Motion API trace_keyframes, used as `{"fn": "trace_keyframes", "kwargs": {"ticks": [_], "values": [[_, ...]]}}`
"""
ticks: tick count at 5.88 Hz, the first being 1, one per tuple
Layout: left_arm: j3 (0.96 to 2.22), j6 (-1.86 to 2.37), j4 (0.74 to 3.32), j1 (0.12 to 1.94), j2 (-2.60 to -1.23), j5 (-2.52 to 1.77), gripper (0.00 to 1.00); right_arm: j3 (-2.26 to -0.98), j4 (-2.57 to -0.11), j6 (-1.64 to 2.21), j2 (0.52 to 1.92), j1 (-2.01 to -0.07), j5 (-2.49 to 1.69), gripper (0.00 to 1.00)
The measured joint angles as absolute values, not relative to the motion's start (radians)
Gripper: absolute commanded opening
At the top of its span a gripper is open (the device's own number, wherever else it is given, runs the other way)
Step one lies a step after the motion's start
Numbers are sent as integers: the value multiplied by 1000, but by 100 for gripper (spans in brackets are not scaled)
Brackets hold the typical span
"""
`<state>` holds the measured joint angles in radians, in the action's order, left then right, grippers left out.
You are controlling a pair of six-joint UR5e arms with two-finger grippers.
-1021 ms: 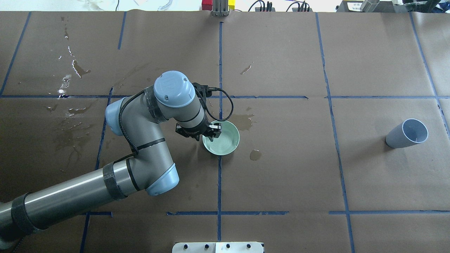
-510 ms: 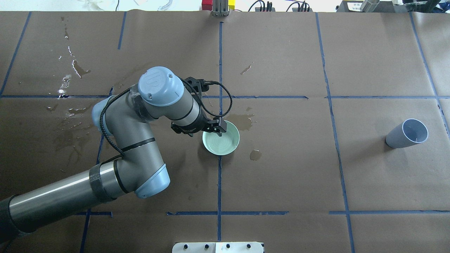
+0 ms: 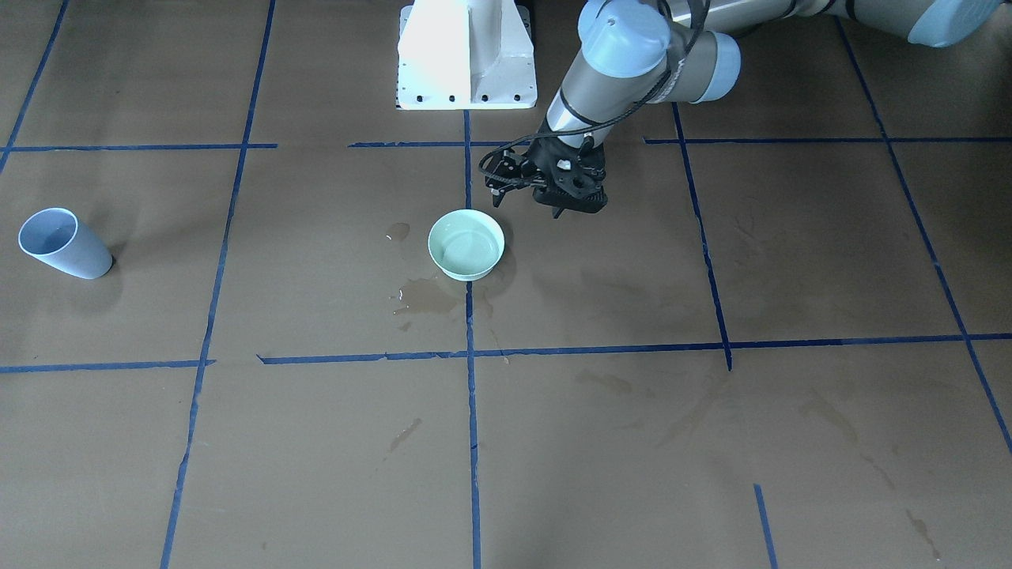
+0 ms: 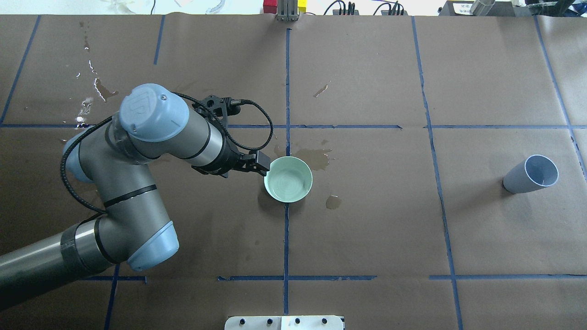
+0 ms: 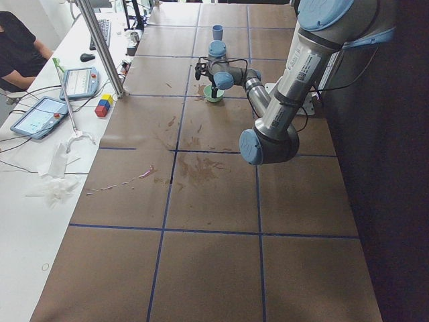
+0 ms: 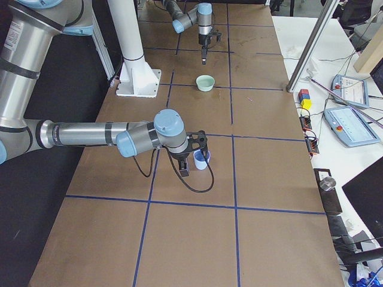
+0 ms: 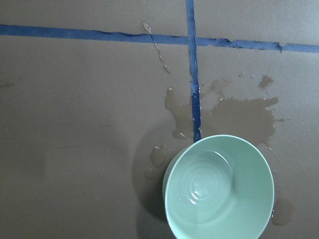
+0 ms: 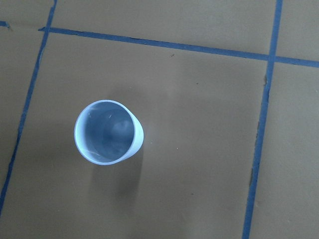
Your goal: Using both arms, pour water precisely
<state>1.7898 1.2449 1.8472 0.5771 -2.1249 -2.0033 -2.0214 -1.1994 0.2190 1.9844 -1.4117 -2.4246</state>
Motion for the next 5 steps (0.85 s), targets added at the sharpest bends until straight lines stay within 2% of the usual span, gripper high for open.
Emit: {"fn": "trace_keyframes", "kwargs": {"ticks": [3, 5], "values": [[1937, 1241, 1846, 609, -1979, -2002, 99, -2021, -971, 476, 1988, -1195, -2308, 100], [1988, 1241, 1845, 625, -1914, -2001, 99, -2021, -830, 737, 1999, -1032, -2164, 100]]}}
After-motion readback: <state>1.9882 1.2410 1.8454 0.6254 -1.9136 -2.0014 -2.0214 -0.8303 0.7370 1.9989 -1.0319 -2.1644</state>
